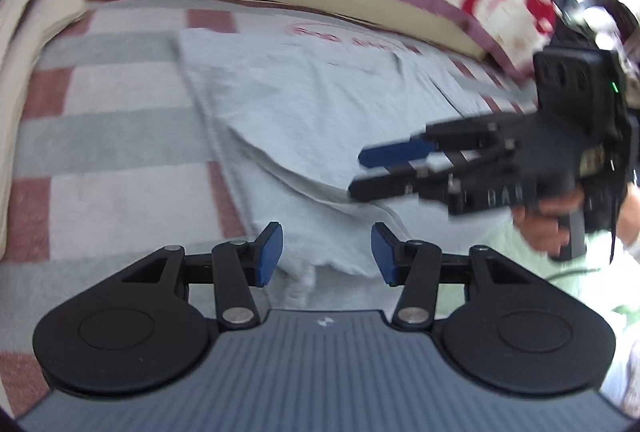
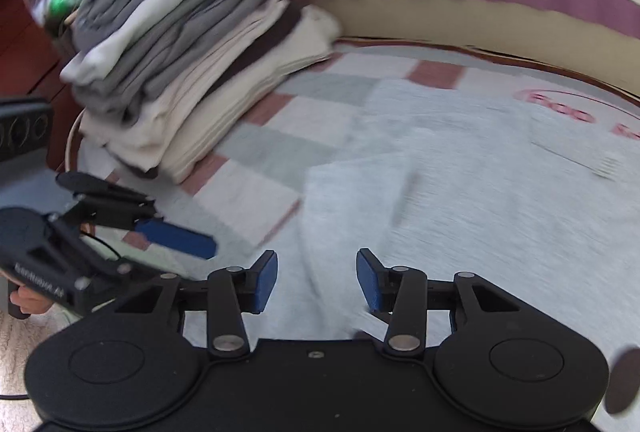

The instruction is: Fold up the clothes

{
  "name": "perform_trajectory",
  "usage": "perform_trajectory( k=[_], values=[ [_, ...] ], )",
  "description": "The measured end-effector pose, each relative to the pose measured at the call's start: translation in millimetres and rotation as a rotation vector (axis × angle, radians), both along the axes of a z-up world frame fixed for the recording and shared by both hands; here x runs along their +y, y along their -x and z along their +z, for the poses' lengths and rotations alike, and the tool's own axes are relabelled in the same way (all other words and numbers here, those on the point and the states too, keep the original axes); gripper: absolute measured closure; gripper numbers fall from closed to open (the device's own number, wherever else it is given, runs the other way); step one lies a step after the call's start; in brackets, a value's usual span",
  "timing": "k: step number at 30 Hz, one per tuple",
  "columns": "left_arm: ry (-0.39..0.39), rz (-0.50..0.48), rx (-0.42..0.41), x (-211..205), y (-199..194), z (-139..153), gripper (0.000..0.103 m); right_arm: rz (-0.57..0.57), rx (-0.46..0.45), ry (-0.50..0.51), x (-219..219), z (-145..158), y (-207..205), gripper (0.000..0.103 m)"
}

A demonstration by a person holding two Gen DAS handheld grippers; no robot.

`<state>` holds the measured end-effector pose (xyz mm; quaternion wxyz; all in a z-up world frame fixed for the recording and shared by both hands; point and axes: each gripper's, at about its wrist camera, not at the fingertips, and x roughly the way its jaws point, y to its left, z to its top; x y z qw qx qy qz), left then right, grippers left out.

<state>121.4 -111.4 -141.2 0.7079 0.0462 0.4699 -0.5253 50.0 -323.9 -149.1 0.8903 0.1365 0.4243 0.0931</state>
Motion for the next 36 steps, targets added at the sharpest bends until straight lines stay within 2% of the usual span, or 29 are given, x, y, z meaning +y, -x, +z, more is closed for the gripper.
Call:
perform_trajectory(
  k=[1,3,4,5,6,8,11,14,17,19,20,21,23,26,28,30,31,32,33,35,36],
  values=[
    [-0.018,0.023,-0.003,-2,-3,-5,0.057,0.03,0.014,0.02,9,-4,-10,0.044],
    [-0.077,0.041,-0.006,-10,-7,-19,0.057,0.024,0.065,0.157,25,-15,-24,0.043],
    [-0.102,0.034,-0.007,-13,-7,-26,0.057,-0.002,0.072,0.234,30,-19,-25,0.044],
    [-0.123,0.017,-0.009,-15,-4,-31,0.057,-0.027,0.079,0.312,36,-24,-26,0.049],
    [-0.143,0.004,-0.013,-16,-1,-34,0.056,-0.052,0.081,0.33,32,-25,-24,0.07],
    [-0.173,-0.029,-0.041,-15,7,-38,0.056,-0.101,0.081,0.313,19,-25,-16,0.092],
    [-0.201,-0.059,-0.074,-19,13,-36,0.054,-0.174,0.081,0.286,-2,-25,-4,0.089],
    [-0.219,-0.058,-0.061,-24,10,-35,0.053,-0.246,0.081,0.259,-22,-26,9,0.088],
    [-0.223,-0.01,-0.043,-25,4,-35,0.051,-0.315,0.089,0.245,-40,-25,18,0.071],
    [-0.198,0.024,-0.038,-23,-2,-32,0.051,-0.353,0.114,0.267,-47,-21,16,0.07],
    [-0.179,0.039,-0.04,-21,-5,-30,0.051,-0.372,0.126,0.277,-50,-20,16,0.063],
    [-0.156,0.054,-0.047,-19,-7,-27,0.051,-0.391,0.138,0.288,-54,-18,15,0.061],
    [-0.088,0.069,-0.061,-18,-11,-21,0.051,-0.407,0.097,0.159,-66,-14,18,0.059],
    [-0.023,0.044,-0.074,-25,-10,-18,0.051,-0.451,0.034,-0.087,-84,-13,22,0.046],
    [-0.006,0.01,-0.087,-33,-6,-20,0.052,-0.489,0.025,-0.188,-90,-21,22,0.042],
    [-0.003,-0.024,-0.111,-40,0,-25,0.053,-0.51,0.019,-0.22,-91,-30,18,0.043],
    [0.0,-0.034,-0.127,-42,2,-27,0.054,-0.507,0.013,-0.176,-88,-31,16,0.052],
    [0.003,-0.043,-0.144,-44,5,-29,0.054,-0.497,0.009,-0.113,-85,-31,13,0.103],
    [0.006,-0.052,-0.167,-46,8,-30,0.054,-0.487,0.005,-0.051,-81,-30,10,0.102],
    [0.019,-0.058,-0.301,-50,3,-24,0.054,-0.466,0.028,0.097,-69,-26,4,0.101],
    [0.033,-0.011,-0.357,-53,-9,-20,0.053,-0.443,0.041,0.143,-65,-25,2,0.099]
  ],
)
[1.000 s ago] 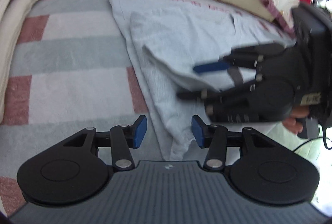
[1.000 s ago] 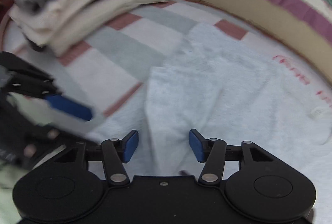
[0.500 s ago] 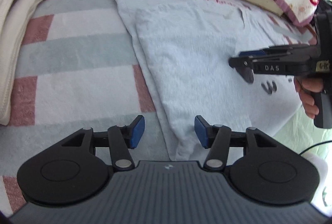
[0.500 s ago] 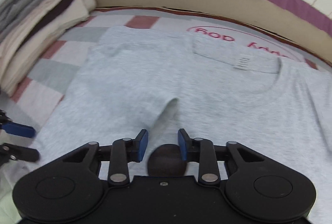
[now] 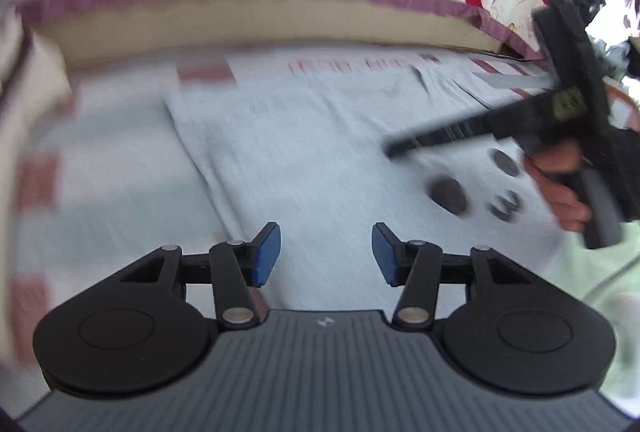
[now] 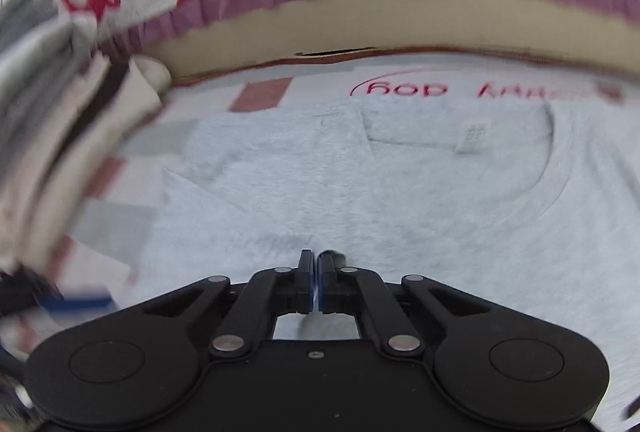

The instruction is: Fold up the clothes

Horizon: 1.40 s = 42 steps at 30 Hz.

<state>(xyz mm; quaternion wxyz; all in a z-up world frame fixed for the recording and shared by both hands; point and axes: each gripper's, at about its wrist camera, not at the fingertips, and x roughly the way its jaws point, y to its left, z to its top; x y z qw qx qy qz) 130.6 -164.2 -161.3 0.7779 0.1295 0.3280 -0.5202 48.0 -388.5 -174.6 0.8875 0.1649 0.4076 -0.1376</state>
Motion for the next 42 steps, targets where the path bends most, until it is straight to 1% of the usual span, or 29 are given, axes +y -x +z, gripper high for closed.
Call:
perform_trajectory(
  k=[1,3,4,8,9,10,11,12,13,14,15,18,19,20,21,22,23,24,25,27,30,34,36,37,38,40,42],
  values=[
    [0.023,0.044,-0.039,-3,-13,4,0.052,0.024,0.023,0.036,4,1,-2,0.099],
    [0.068,0.118,0.035,-12,-49,6,0.052,0.042,0.039,0.061,1,3,2,0.097],
    [0.082,0.129,0.069,-20,-60,1,0.052,0.049,0.045,0.069,-2,4,4,0.097],
    [0.033,0.13,0.108,-50,-85,-23,0.055,0.075,0.066,0.1,-11,8,15,0.097],
    [0.051,0.124,0.109,-52,-86,-28,0.056,0.082,0.071,0.108,-14,9,17,0.095],
    [0.068,0.115,0.114,-53,-87,-33,0.056,0.089,0.076,0.116,-16,10,20,0.093],
    [0.076,0.095,0.133,-53,-88,-37,0.057,0.095,0.081,0.124,-19,11,23,0.08],
    [0.07,0.084,0.144,-54,-88,-42,0.064,0.102,0.087,0.132,-21,13,25,0.071],
    [0.047,0.095,0.114,-56,-87,-44,0.082,0.108,0.092,0.14,-24,14,28,0.071],
    [0.025,0.107,0.084,-59,-86,-46,0.09,0.115,0.097,0.148,-26,15,31,0.07],
    [0.006,0.124,0.061,-60,-85,-48,0.091,0.108,0.097,0.143,-29,15,38,0.069],
    [-0.003,0.261,0.086,-60,-91,-52,0.089,0.069,0.089,0.108,-39,15,64,0.069],
    [-0.008,0.302,0.088,-61,-92,-53,0.088,0.049,0.09,0.119,-43,16,75,0.069],
    [-0.022,0.318,0.054,-62,-85,-50,0.086,0.023,0.091,0.164,-49,20,87,0.069],
    [-0.035,0.328,-0.006,-63,-75,-45,0.081,-0.003,0.089,0.22,-55,27,99,0.068],
    [-0.047,0.339,-0.065,-64,-65,-40,0.08,-0.041,0.076,0.262,-66,36,112,0.066],
    [-0.051,0.351,-0.118,-64,-54,-33,0.078,-0.085,0.057,0.298,-80,46,126,0.057],
    [-0.046,0.349,-0.137,-63,-44,-27,0.071,-0.13,0.045,0.297,-99,56,137,0.055],
    [-0.037,0.343,-0.149,-62,-35,-20,0.067,-0.189,0.051,0.263,-120,61,152,0.055],
    [0.002,0.286,-0.076,-61,-20,-9,0.067,-0.32,0.078,0.181,-163,67,185,0.055],
    [0.018,0.169,0.074,-83,8,-1,0.067,-0.465,0.073,0.04,-202,63,241,0.054],
    [0.013,-0.01,0.29,-144,51,5,0.067,-0.587,0.053,-0.134,-218,41,302,0.05],
    [0.002,-0.089,0.385,-181,72,4,0.067,-0.64,0.011,-0.257,-220,26,326,0.049],
    [-0.01,-0.123,0.408,-201,81,3,0.065,-0.665,-0.013,-0.321,-220,18,337,0.049],
    [-0.026,-0.161,0.4,-220,92,3,0.064,-0.677,-0.038,-0.344,-220,12,343,0.049],
    [-0.072,-0.231,0.316,-256,116,3,0.062,-0.69,-0.088,-0.349,-221,2,349,0.047],
    [-0.107,-0.282,0.258,-287,133,-3,0.062,-0.702,-0.138,-0.354,-221,-8,356,0.046]
  ],
)
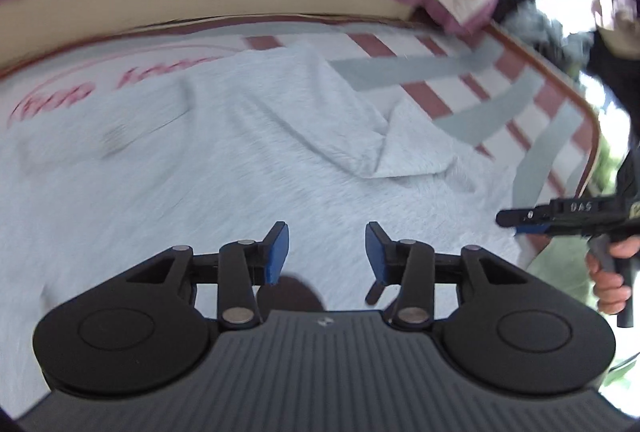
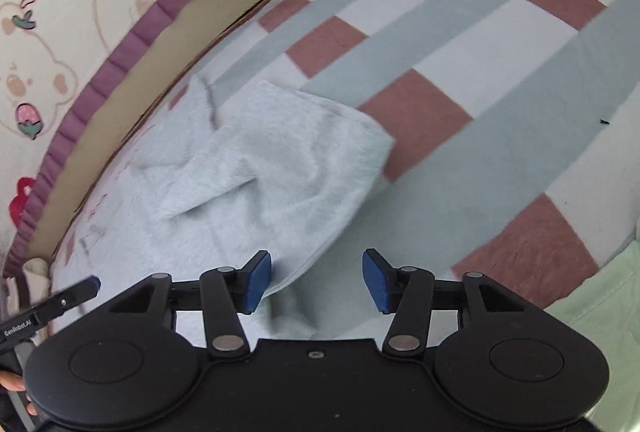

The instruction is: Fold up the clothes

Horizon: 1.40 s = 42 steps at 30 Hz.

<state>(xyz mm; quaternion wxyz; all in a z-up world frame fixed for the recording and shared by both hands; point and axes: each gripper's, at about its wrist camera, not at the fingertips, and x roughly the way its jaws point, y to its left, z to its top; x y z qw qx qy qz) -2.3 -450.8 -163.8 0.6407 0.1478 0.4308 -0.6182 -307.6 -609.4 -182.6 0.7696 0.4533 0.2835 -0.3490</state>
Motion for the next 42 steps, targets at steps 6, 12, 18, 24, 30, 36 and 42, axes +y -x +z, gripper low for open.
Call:
perform_trajectory(
  k=[6,12,18,24,30,36,42],
  values=[
    [-0.04,0.029,0.116,-61,4,-25,0.047,-0.054,-0.14,0.146,-22,-19,-9,0.042],
    [-0.017,0.199,0.295,-93,-1,-37,0.068,-0.096,-0.164,0.249,-23,-14,1,0.091],
    [0.025,0.264,0.244,-134,-2,-29,0.089,-0.136,-0.179,0.349,-23,-7,12,0.092],
    [0.094,0.406,0.282,-137,-24,-21,0.069,-0.168,-0.121,0.353,-20,-4,14,0.092],
    [0.064,0.165,0.075,-105,22,-10,0.055,-0.268,-0.228,0.102,-35,-27,21,0.065],
    [0.054,0.055,0.013,-91,51,-25,0.06,-0.283,-0.324,-0.055,-48,-31,15,0.058],
    [0.063,-0.004,0.01,-93,66,-24,0.069,-0.295,-0.37,-0.043,-48,-23,12,0.087]
  ],
)
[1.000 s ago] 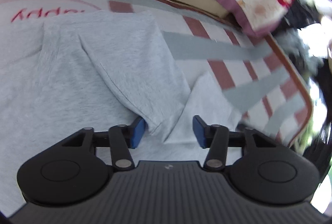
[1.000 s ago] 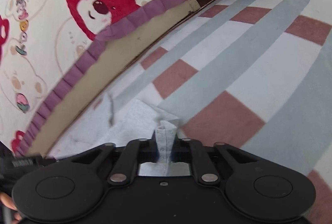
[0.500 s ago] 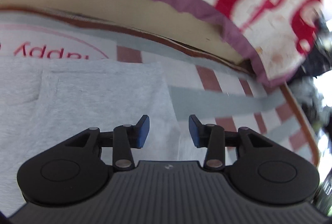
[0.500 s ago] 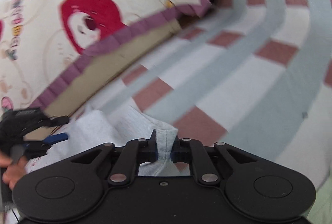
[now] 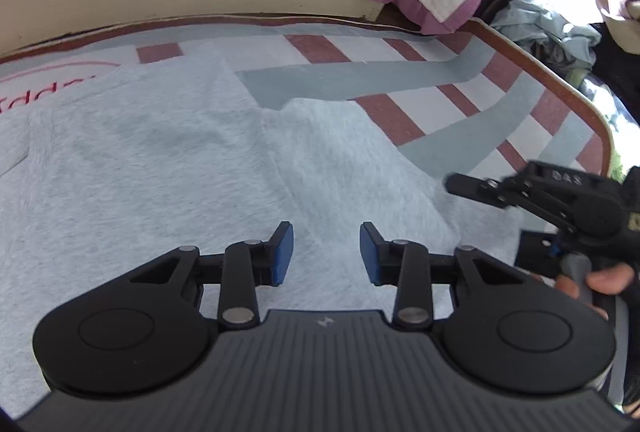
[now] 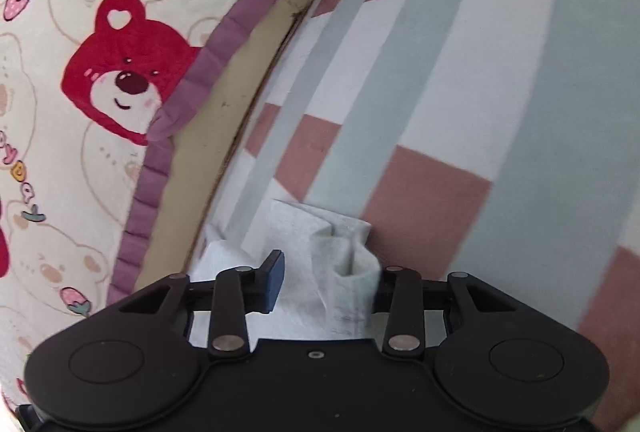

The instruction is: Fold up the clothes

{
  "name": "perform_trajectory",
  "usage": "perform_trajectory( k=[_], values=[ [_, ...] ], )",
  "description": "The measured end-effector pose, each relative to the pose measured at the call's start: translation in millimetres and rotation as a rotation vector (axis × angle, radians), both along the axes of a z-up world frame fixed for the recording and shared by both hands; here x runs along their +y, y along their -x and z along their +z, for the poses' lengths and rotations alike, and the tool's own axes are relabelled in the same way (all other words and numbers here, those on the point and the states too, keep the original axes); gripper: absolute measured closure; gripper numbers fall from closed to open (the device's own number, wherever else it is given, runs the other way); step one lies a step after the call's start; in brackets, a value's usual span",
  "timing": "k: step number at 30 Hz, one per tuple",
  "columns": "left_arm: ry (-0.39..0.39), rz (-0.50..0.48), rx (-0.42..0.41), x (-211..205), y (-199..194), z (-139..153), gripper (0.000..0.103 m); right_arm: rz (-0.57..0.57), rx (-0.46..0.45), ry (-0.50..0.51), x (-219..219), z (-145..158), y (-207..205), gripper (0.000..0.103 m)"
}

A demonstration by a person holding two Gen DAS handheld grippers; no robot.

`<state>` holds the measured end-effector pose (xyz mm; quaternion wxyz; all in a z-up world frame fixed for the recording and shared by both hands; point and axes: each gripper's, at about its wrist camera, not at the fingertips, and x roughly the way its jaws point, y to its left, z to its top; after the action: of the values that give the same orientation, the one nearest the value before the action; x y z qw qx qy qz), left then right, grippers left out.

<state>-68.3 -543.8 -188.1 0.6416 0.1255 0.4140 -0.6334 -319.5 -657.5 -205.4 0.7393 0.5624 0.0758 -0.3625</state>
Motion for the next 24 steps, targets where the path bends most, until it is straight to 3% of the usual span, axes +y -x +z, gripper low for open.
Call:
perform_trajectory(
  k=[1,5,10,12,14,17,21,22,24],
  values=[
    [-0.002,-0.016,-0.013,1,3,1,0.073,0.001,-0.003,0.023,3,5,0,0.094],
    [-0.105,-0.031,-0.052,6,13,1,0.079,0.006,-0.017,0.114,15,23,1,0.094],
    [-0.103,-0.036,-0.081,13,20,0,0.079,0.019,0.207,0.326,41,44,-9,0.094],
    [-0.096,0.003,0.01,14,9,-1,0.076,0.036,0.289,0.376,47,43,-16,0.094],
    [-0.088,0.048,0.084,20,-3,0,0.076,0.048,0.311,0.397,48,43,-21,0.094],
    [-0.065,0.11,0.1,35,-22,8,0.074,0.111,0.303,0.465,54,52,-36,0.094],
    [-0.051,0.212,0.072,62,-50,15,0.066,0.393,0.295,0.646,84,65,-82,0.094],
    [-0.045,0.215,0.055,65,-50,18,0.065,0.493,0.251,0.639,91,62,-91,0.094],
    [-0.034,0.22,0.021,71,-49,24,0.065,0.606,0.194,0.534,98,41,-100,0.093]
  ],
)
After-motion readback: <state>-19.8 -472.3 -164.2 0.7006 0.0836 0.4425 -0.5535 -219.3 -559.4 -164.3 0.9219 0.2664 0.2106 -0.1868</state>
